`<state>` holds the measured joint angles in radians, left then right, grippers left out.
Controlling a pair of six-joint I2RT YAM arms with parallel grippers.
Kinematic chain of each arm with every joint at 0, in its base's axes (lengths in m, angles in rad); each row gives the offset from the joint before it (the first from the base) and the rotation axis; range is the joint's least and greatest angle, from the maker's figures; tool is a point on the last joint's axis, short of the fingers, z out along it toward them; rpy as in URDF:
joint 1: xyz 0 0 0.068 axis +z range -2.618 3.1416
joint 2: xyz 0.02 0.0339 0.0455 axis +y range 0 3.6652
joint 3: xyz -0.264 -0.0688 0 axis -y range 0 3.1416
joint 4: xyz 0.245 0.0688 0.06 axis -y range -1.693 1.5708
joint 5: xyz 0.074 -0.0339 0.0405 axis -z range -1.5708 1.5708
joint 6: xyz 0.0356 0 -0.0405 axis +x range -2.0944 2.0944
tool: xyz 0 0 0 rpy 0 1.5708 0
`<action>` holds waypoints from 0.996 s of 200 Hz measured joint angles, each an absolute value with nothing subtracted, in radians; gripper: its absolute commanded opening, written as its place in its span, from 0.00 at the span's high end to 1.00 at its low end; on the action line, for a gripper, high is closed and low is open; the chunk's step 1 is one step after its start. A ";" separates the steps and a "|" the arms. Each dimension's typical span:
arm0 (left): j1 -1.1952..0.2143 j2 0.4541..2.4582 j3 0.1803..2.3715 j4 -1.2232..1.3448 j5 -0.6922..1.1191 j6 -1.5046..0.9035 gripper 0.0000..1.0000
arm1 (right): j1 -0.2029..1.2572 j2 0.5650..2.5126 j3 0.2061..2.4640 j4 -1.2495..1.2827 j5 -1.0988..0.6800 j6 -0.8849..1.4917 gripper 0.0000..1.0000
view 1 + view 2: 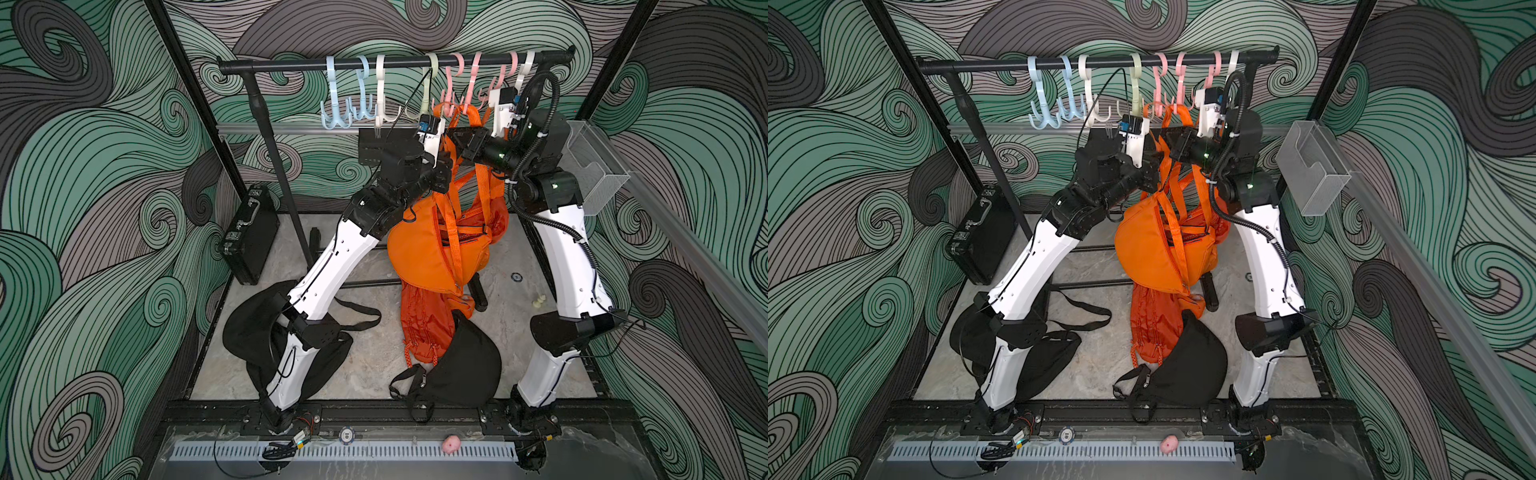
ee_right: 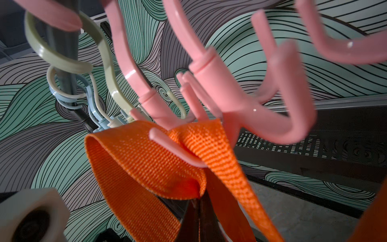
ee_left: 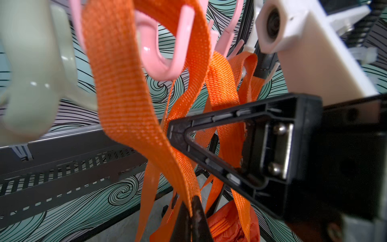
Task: Hang the bag on a hook
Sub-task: Hang the bag on the hook.
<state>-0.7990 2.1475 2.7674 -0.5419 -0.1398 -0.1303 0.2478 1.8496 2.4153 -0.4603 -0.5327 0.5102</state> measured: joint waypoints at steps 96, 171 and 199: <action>-0.832 2.164 2.767 -0.529 -0.109 -0.105 1.00 | 0.236 1.839 2.346 -0.402 -0.533 0.527 1.00; -0.812 2.230 2.775 -0.520 -0.094 -0.124 1.00 | 0.223 1.794 2.205 -0.309 -0.532 0.542 1.00; -0.807 2.230 2.772 -0.520 -0.096 -0.125 1.00 | 0.223 1.784 2.193 -0.302 -0.531 0.543 1.00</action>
